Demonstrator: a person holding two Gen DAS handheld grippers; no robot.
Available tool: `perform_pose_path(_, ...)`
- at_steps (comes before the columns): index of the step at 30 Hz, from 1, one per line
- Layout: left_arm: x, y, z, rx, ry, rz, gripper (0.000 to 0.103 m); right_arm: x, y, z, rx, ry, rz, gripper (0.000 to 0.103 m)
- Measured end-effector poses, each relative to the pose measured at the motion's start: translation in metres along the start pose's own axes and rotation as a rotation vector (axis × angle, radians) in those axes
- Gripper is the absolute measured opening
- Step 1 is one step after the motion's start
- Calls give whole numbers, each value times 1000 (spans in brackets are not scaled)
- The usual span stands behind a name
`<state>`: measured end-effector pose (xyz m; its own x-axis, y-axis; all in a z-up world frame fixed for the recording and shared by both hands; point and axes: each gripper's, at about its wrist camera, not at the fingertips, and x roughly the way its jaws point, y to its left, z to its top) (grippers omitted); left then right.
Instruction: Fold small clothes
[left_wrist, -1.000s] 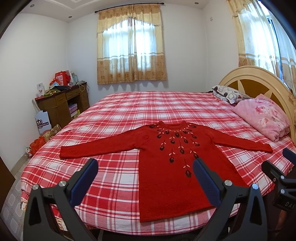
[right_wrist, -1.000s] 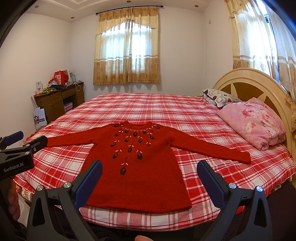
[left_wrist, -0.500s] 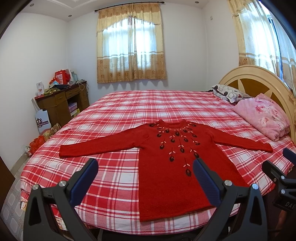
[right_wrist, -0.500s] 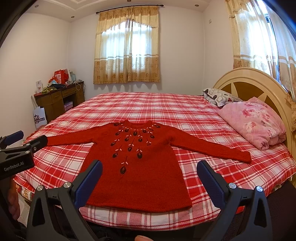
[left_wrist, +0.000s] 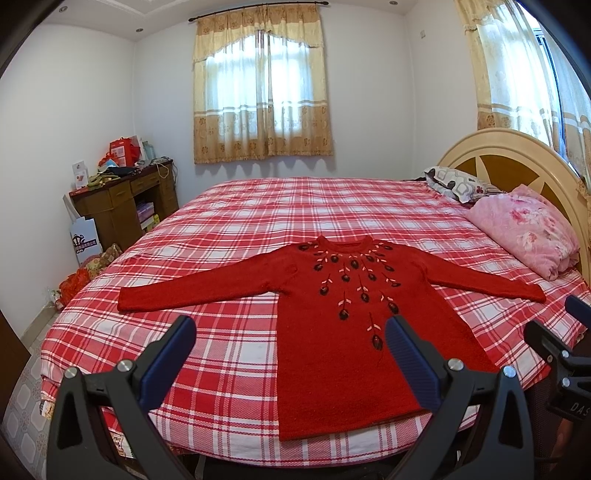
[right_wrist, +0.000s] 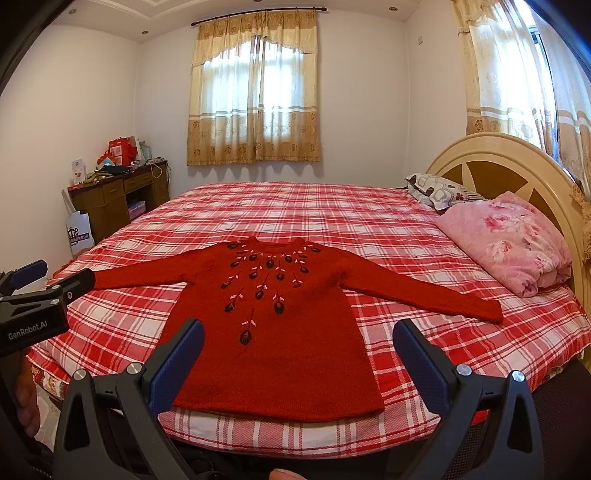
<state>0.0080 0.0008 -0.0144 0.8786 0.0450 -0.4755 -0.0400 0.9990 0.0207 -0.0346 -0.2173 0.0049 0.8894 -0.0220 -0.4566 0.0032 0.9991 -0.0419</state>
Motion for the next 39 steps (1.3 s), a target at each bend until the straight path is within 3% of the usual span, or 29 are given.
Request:
perform_pose_path(18, 24, -4, -6, 32, 41, 33, 103, 35, -15, -8, 10, 64, -34, 102)
perform_pose_path(23, 47, 0, -8, 55, 57, 68, 103, 61, -35, -14, 60, 111, -34, 102)
perform_pose_path(39, 161, -4, -16, 137, 210, 136, 103, 164, -136, -21, 157, 255, -199, 102)
